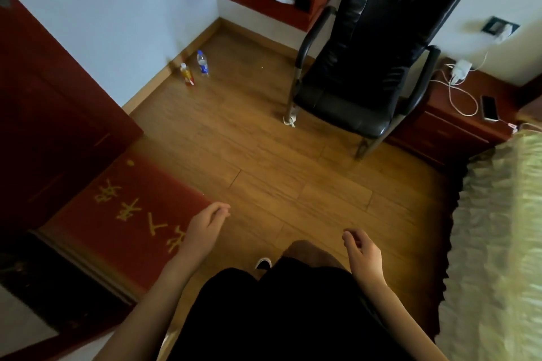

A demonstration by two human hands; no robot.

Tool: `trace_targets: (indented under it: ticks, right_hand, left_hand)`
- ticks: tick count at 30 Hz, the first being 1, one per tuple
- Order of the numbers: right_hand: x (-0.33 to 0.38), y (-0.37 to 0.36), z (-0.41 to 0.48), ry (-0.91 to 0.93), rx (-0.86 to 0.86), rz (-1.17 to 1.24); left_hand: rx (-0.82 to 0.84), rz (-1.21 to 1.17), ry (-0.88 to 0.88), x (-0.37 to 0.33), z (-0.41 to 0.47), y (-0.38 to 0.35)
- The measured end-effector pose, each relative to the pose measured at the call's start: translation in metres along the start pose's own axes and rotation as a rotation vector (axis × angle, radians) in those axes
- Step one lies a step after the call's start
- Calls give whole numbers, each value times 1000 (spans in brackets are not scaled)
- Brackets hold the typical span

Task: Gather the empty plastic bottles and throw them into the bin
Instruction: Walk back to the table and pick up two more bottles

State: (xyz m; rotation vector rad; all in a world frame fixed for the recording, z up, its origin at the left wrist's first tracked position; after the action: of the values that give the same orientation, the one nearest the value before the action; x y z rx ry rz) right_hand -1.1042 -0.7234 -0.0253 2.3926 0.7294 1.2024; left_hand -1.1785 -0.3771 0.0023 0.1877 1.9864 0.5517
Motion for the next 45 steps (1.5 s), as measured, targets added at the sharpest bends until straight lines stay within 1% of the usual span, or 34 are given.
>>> trace_targets:
  ticks: [4, 8, 12, 14, 19, 22, 25, 27, 30, 33, 37, 40, 45]
  right_hand:
    - [39, 5, 61, -57, -21, -6]
    - [86, 6, 139, -73, 14, -25]
    - [168, 13, 229, 10, 46, -73]
    - [220, 16, 272, 54, 59, -106]
    - [353, 8, 361, 171, 163, -153]
    - [415, -7, 402, 242, 210, -156]
    - [464, -28, 440, 264, 258, -150]
    - [488, -43, 464, 263, 271, -142]
    - [522, -66, 501, 234, 265, -131]
    - [553, -86, 540, 205, 231, -140]
    - [608, -109, 587, 165, 177, -148]
    - [654, -121, 619, 143, 137, -156]
    - [713, -137, 655, 125, 95, -161]
  left_hand:
    - [20, -12, 30, -27, 80, 4]
    - [24, -24, 82, -41, 160, -1]
    - [-93, -136, 121, -69, 238, 4]
    - [-142, -164, 135, -85, 274, 14]
    - [-242, -213, 198, -116, 348, 48]
    - [-360, -251, 220, -119, 380, 67]
    - [-404, -267, 285, -112, 414, 84]
    - [-413, -281, 318, -106, 442, 97]
    - [-388, -290, 315, -103, 499, 124]
    - [-367, -292, 294, -109, 570, 167]
    - [-328, -226, 182, -140, 669, 237]
    - [-288, -132, 121, -170, 737, 283]
    - [-246, -122, 67, -209, 822, 321]
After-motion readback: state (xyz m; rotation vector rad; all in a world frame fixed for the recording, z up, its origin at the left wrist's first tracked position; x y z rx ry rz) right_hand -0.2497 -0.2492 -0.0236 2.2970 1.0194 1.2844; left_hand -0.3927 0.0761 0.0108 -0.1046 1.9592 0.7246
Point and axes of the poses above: each hand's wrist, its own z-axis towards the middle knuckle, its own y-axis out of the back of the hand, x = y × z, the point moved 4 cm from there along z, towards the middle knuckle, and after that the axes turned 7 degrees about -y, right-handed, at the moved point
